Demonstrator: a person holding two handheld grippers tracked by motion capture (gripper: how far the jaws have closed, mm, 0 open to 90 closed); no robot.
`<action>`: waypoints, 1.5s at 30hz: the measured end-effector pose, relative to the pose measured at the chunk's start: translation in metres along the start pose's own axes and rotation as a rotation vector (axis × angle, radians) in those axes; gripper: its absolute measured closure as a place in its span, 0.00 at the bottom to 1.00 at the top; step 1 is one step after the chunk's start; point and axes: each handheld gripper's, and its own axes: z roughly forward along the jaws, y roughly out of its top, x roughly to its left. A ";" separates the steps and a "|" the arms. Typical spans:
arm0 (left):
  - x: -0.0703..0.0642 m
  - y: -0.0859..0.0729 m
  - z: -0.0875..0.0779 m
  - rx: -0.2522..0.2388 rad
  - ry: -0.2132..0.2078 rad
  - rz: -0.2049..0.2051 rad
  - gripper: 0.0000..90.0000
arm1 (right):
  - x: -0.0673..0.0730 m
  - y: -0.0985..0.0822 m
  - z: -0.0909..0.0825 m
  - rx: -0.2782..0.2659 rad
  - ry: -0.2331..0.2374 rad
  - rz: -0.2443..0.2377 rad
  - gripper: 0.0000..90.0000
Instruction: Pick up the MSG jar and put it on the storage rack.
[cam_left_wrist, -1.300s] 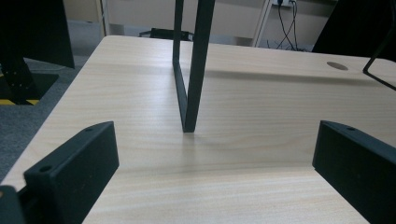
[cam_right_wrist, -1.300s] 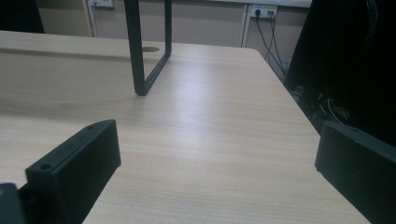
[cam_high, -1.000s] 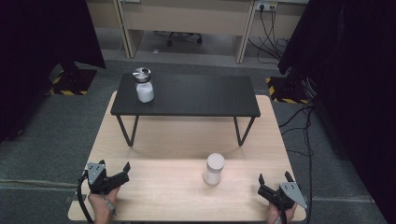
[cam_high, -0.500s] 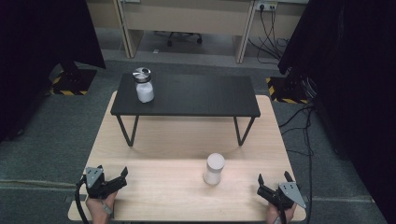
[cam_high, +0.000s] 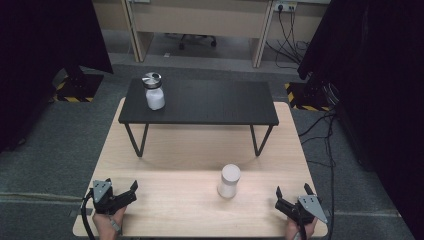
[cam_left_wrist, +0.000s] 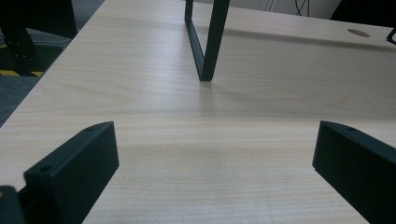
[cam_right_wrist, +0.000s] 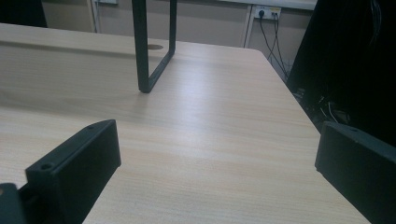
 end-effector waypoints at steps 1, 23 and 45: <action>0.000 0.000 0.000 0.004 0.000 0.000 0.00 | 0.000 0.000 0.000 0.002 0.003 -0.006 0.00; 0.001 0.001 0.002 0.017 -0.009 0.002 0.00 | -0.017 0.005 0.001 0.002 0.083 0.059 0.00; 0.001 0.000 0.001 0.017 -0.013 0.006 0.00 | -0.012 0.007 0.005 -0.041 0.276 0.022 0.00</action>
